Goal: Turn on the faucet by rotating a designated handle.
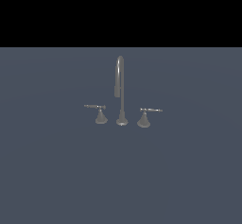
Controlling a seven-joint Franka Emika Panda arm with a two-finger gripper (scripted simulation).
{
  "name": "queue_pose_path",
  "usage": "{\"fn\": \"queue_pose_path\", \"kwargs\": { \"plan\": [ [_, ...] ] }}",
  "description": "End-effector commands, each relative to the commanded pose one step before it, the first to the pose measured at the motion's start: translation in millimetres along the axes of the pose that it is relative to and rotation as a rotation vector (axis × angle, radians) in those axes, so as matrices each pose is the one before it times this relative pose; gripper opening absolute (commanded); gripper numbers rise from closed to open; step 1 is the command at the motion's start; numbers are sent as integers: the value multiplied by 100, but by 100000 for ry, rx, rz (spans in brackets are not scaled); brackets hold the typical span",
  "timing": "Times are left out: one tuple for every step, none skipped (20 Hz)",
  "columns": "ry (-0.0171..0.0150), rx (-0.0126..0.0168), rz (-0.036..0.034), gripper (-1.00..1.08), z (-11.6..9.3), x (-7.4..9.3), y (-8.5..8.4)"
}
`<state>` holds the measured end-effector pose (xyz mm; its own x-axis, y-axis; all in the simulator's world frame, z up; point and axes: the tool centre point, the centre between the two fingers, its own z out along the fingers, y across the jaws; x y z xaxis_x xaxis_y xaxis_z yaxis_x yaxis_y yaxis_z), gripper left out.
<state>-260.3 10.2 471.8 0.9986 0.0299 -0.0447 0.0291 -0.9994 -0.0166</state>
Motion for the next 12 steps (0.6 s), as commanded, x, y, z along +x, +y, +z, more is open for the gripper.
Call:
{"fn": "queue_pose_path", "kwargs": {
  "plan": [
    [0,0,0,-100,0,0,1],
    [2,-1,69,-100,12,4,-7],
    [3,3,138,-100,38,14,-38],
    [6,5,276,-100,63,23,-51],
    [8,7,378,-100,88,32,-74],
    [11,9,483,-100,113,41,-96],
    [13,11,590,-100,139,50,-118],
    [16,13,701,-100,164,59,-139],
    [18,15,808,-100,189,69,-160],
    [21,17,916,-100,215,78,-182],
    [23,19,1024,-100,240,87,-204],
    [26,21,1136,-100,266,97,-225]
  ]
}}
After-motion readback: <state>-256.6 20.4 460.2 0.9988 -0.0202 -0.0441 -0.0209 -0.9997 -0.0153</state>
